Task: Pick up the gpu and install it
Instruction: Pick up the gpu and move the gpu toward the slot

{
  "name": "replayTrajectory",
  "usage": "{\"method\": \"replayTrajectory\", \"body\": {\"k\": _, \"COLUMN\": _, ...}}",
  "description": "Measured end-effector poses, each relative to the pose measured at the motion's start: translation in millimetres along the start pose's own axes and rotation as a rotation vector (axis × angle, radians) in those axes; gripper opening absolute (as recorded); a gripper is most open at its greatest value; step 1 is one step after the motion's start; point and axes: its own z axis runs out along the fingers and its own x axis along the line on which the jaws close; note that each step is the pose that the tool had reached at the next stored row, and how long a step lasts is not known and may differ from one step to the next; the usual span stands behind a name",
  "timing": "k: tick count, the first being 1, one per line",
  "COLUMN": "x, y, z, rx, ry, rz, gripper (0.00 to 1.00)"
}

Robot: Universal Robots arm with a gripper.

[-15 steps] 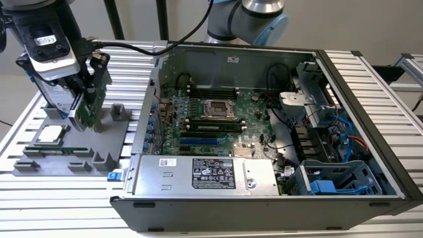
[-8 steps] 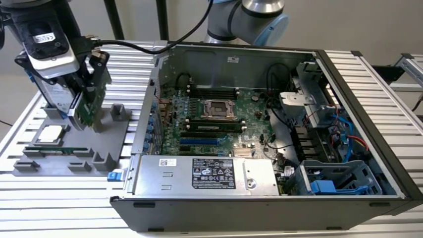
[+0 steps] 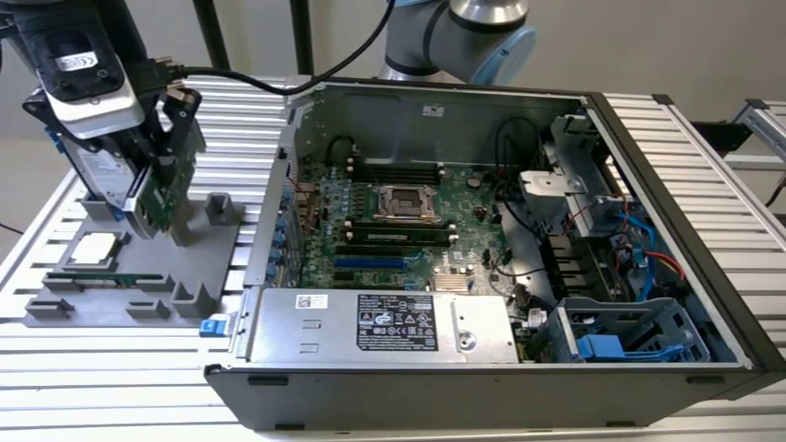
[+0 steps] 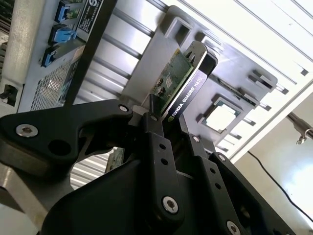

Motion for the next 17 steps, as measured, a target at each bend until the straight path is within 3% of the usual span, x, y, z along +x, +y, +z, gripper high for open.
{"method": "replayTrajectory", "body": {"k": 17, "x": -0.3, "y": 0.7, "z": -13.7, "rx": 0.0001, "ry": 0.0, "rz": 0.0, "gripper": 0.0}}
